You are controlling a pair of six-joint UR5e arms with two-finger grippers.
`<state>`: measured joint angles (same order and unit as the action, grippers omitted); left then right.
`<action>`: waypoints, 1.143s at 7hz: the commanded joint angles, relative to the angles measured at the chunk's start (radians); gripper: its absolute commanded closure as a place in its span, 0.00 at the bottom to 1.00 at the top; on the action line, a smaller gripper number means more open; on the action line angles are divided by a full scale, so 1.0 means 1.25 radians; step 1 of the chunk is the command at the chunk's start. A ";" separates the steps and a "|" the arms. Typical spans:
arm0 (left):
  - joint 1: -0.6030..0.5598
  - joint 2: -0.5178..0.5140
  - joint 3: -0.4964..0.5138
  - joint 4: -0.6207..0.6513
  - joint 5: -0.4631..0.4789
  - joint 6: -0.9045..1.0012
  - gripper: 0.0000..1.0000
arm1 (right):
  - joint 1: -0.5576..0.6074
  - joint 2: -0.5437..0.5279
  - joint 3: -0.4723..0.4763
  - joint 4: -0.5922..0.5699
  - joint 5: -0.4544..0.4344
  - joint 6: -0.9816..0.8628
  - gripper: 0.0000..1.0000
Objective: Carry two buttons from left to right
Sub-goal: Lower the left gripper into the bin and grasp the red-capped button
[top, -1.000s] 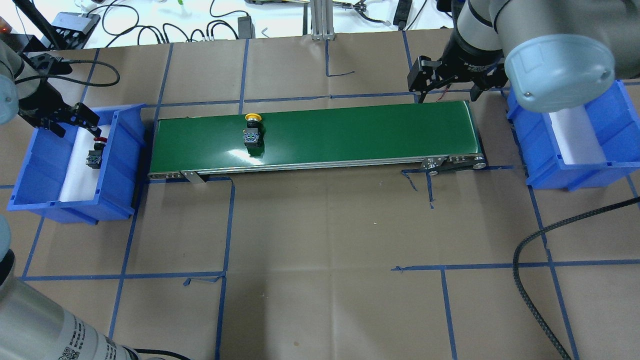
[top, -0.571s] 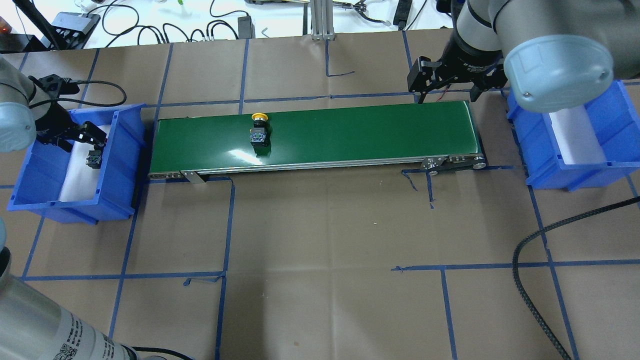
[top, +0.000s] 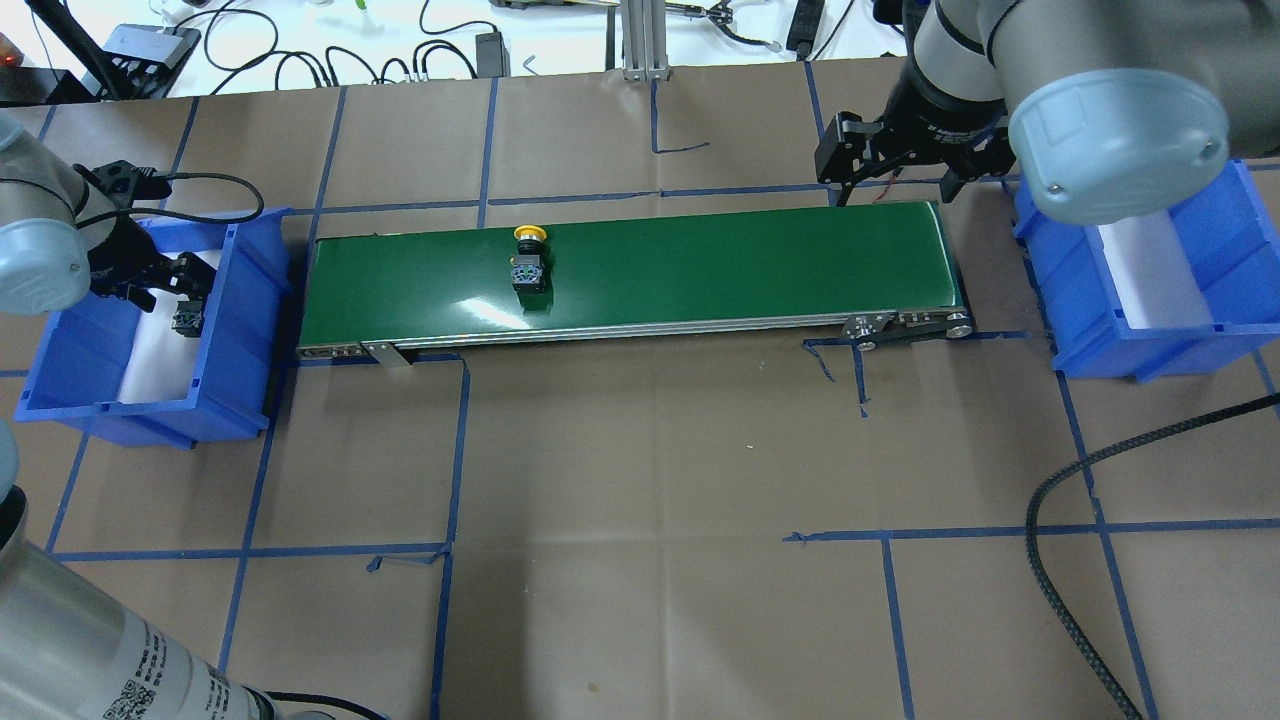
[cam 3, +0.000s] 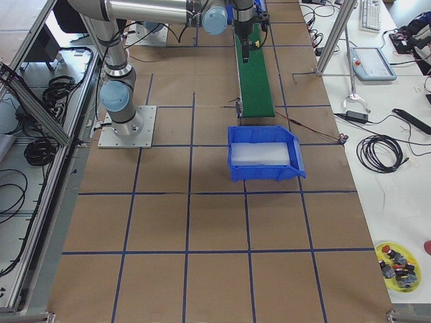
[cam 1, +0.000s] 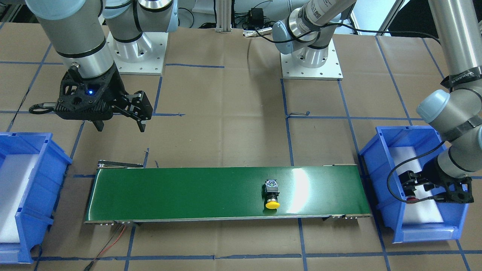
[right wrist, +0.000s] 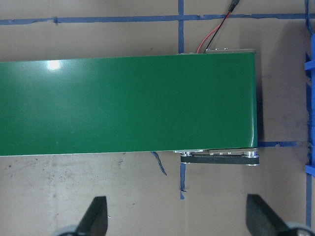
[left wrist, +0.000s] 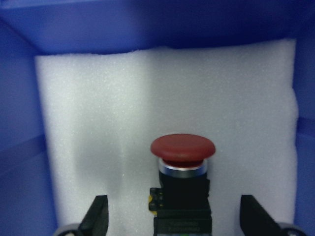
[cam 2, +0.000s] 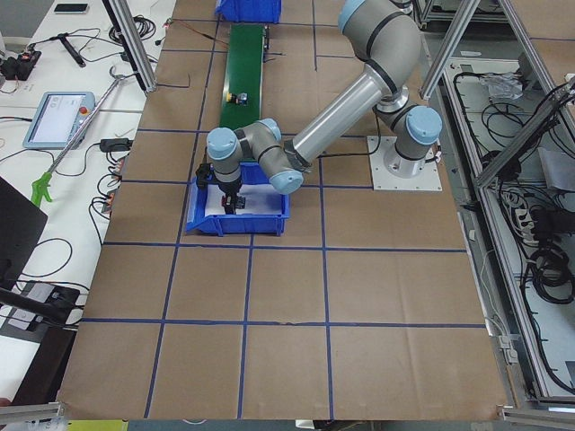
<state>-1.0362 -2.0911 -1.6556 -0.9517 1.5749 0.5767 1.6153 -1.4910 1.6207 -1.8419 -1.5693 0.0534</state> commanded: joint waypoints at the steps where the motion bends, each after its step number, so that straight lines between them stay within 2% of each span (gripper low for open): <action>1: -0.003 -0.001 0.010 -0.001 -0.001 -0.007 0.68 | 0.000 0.000 -0.001 0.000 0.001 0.000 0.00; 2: -0.004 -0.001 0.015 -0.001 -0.001 -0.013 0.83 | 0.000 -0.001 -0.001 0.000 0.000 0.001 0.00; 3: -0.006 0.004 0.019 -0.002 -0.002 -0.015 0.93 | 0.000 0.000 0.001 0.001 0.000 0.000 0.00; 4: -0.007 0.029 0.033 -0.015 -0.001 -0.011 0.97 | 0.000 0.000 0.001 0.002 -0.001 0.000 0.00; 5: -0.006 0.058 0.070 -0.076 0.000 -0.009 0.97 | 0.000 0.000 0.001 0.002 -0.001 0.000 0.00; 8: -0.008 0.120 0.189 -0.315 0.033 -0.012 0.97 | 0.000 0.000 0.005 0.001 0.000 0.001 0.00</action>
<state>-1.0440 -1.9683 -1.4801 -1.2306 1.5949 0.5659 1.6153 -1.4911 1.6259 -1.8406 -1.5705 0.0540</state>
